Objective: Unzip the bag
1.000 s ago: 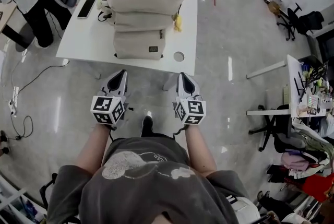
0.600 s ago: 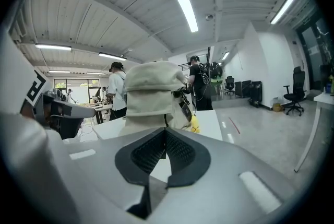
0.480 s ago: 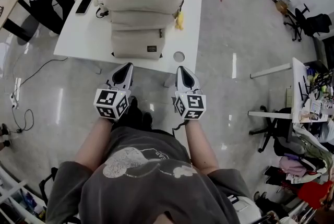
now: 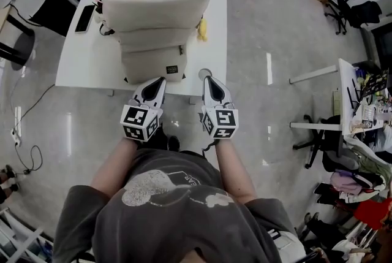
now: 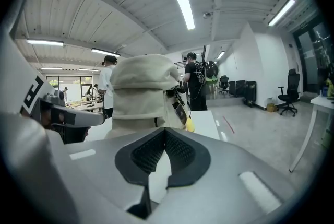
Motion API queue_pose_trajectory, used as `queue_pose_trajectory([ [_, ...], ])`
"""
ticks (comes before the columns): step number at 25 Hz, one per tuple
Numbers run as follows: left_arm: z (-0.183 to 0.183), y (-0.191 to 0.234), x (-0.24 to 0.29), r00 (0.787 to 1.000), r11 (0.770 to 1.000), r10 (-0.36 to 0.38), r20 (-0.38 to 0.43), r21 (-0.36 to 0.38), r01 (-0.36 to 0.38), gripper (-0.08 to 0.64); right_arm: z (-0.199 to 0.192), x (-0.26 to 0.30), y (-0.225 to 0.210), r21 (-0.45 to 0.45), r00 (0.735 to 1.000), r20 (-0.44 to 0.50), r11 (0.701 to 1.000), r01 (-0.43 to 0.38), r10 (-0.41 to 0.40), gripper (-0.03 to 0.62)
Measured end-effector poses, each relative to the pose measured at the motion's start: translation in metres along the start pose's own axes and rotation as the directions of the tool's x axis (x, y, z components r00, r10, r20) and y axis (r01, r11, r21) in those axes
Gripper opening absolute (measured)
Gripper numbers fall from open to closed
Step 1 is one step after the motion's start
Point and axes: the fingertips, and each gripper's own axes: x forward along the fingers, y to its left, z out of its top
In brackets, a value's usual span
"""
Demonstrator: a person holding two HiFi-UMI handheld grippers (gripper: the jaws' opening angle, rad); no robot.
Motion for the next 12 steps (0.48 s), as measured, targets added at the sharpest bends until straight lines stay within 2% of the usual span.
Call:
queue_pose_trajectory([
  [10, -0.006, 0.036, 0.047, 0.995, 0.998, -0.068, -0.076, 0.001, 0.068, 0.009, 0.013, 0.052, -0.001, -0.018, 0.998, -0.012, 0.998, 0.059, -0.06, 0.0],
  [12, -0.006, 0.037, 0.057, 0.992, 0.995, -0.092, -0.092, 0.018, 0.094, 0.07, 0.018, 0.056, -0.005, -0.013, 0.996, -0.008, 0.996, 0.089, -0.089, 0.0],
])
